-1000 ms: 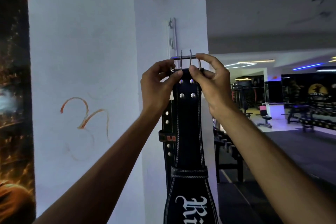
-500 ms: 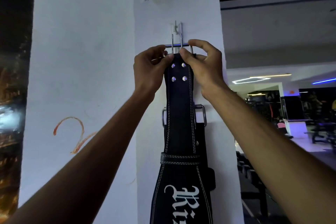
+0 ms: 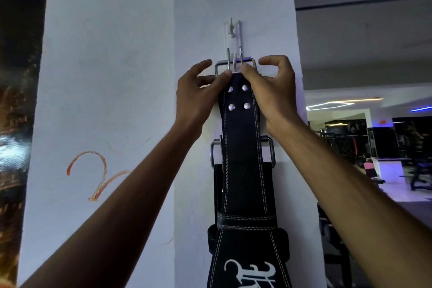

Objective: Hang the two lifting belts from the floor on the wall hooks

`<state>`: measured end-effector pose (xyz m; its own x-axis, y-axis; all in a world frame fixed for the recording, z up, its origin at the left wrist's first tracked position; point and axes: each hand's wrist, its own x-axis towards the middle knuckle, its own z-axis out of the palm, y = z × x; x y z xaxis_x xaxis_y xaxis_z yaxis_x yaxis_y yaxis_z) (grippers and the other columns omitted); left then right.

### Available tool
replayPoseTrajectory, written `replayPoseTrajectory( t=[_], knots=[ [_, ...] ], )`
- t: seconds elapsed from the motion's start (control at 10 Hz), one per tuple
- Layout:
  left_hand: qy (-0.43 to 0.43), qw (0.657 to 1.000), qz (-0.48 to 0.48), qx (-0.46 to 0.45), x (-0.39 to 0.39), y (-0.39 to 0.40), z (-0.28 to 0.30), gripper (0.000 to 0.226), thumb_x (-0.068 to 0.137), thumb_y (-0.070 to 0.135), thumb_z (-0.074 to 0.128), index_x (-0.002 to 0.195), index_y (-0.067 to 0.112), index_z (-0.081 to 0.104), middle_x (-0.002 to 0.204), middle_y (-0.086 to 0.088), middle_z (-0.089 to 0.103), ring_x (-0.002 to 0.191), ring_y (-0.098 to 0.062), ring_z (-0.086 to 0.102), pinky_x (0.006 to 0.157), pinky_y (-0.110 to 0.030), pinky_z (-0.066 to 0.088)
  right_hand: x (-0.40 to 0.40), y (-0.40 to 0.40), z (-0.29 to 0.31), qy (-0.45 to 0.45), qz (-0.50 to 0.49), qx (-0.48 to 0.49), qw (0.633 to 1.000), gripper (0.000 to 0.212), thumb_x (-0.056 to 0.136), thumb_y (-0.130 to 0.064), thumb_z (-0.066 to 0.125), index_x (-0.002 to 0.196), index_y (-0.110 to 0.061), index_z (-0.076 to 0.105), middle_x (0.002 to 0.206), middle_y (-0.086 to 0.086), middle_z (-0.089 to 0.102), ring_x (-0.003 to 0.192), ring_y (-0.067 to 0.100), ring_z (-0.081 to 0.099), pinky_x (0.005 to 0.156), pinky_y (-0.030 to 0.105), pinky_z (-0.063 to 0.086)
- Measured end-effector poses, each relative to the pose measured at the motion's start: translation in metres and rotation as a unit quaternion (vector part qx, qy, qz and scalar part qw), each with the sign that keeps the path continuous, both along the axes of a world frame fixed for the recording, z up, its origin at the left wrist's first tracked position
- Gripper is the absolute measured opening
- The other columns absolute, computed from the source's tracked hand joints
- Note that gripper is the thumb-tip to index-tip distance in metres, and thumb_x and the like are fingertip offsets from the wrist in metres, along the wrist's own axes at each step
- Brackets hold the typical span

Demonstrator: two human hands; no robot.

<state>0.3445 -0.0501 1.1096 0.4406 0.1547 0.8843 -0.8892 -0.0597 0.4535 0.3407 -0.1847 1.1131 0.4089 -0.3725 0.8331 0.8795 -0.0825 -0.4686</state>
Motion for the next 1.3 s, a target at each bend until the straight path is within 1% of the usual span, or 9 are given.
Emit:
replayPoseTrajectory(
  t=[0.2,0.3,0.5,0.6,0.7,0.8,1.0,1.2,1.3],
  knots=[
    [0.058,0.997,0.053,0.003,-0.003,-0.008,0.016,0.035,0.067,0.053,0.076,0.072,0.020,0.064,0.072,0.003,0.069,0.072,-0.018,0.068,0.081,-0.050,0.060,-0.004,0.002,0.009,0.051,-0.055,0.010,0.997,0.044,0.062,-0.061,0.071,0.090,-0.033,0.053,0.093,-0.004,0.072,0.086,0.020,0.071,0.082,0.043,0.059],
    [0.081,0.995,0.050,-0.011,-0.003,-0.011,0.018,0.030,0.065,0.047,0.070,0.063,0.021,0.055,0.067,0.000,0.059,0.068,-0.019,0.059,0.084,-0.053,0.059,-0.006,0.003,0.011,0.059,-0.073,0.008,0.996,0.042,0.057,-0.058,0.067,0.085,-0.031,0.052,0.090,-0.003,0.072,0.084,0.022,0.071,0.081,0.045,0.059],
    [0.102,0.994,0.026,-0.018,-0.016,-0.015,0.010,0.030,0.081,0.043,0.070,0.080,0.014,0.061,0.078,0.001,0.065,0.073,-0.017,0.063,0.087,-0.051,0.059,-0.017,0.003,-0.008,0.039,-0.061,-0.030,0.997,0.037,0.076,-0.049,0.070,0.100,-0.027,0.054,0.081,0.000,0.072,0.074,0.017,0.071,0.079,0.044,0.059],
    [0.092,0.994,0.026,-0.047,-0.021,-0.014,-0.014,0.042,0.081,0.047,0.071,0.109,0.016,0.066,0.109,0.001,0.072,0.100,-0.015,0.071,0.089,-0.045,0.062,-0.027,-0.006,-0.032,-0.007,-0.053,-0.054,0.997,0.035,0.084,-0.027,0.073,0.113,-0.020,0.054,0.082,-0.007,0.068,0.064,0.000,0.067,0.072,0.032,0.059],
    [0.087,0.994,0.035,-0.054,-0.028,-0.012,-0.049,0.033,0.085,0.036,0.074,0.108,0.012,0.071,0.109,-0.006,0.074,0.094,-0.014,0.071,0.078,-0.036,0.062,-0.033,-0.015,-0.060,-0.035,-0.056,-0.083,0.994,0.037,0.083,-0.015,0.075,0.117,-0.017,0.058,0.097,-0.008,0.066,0.077,0.002,0.067,0.069,0.020,0.057],
    [0.110,0.993,0.016,-0.038,-0.036,-0.009,-0.080,0.021,0.091,0.024,0.073,0.101,0.006,0.075,0.095,-0.014,0.076,0.077,-0.016,0.070,0.066,-0.030,0.058,-0.035,-0.021,-0.084,-0.043,-0.071,-0.113,0.990,0.032,0.085,-0.010,0.072,0.114,-0.016,0.063,0.108,-0.005,0.066,0.084,0.013,0.069,0.068,0.011,0.052],
    [0.179,0.983,0.028,-0.013,-0.073,0.000,-0.133,0.008,0.090,0.005,0.071,0.095,0.010,0.073,0.086,-0.008,0.074,0.077,-0.017,0.070,0.075,-0.033,0.062,-0.058,-0.031,-0.127,0.017,-0.068,-0.168,0.983,0.027,0.085,-0.002,0.064,0.108,-0.015,0.068,0.108,0.002,0.070,0.083,0.010,0.068,0.068,0.006,0.049],
    [0.181,0.961,0.192,0.085,-0.146,0.027,-0.166,0.015,0.090,0.017,0.065,0.101,0.021,0.074,0.086,0.004,0.075,0.079,-0.019,0.074,0.081,-0.034,0.058,-0.130,-0.036,-0.166,0.049,-0.152,-0.192,0.968,0.018,0.096,-0.012,0.056,0.110,-0.012,0.067,0.100,0.006,0.073,0.084,0.015,0.067,0.065,0.010,0.048],
    [0.075,0.918,0.349,0.173,-0.203,0.039,-0.173,0.020,0.093,0.021,0.063,0.111,0.026,0.069,0.102,0.009,0.074,0.090,-0.014,0.072,0.078,-0.029,0.053,-0.182,-0.031,-0.173,0.042,-0.207,-0.249,0.945,0.024,0.096,-0.013,0.055,0.118,-0.009,0.064,0.106,0.007,0.071,0.092,0.016,0.067,0.074,0.021,0.052]
  ],
)
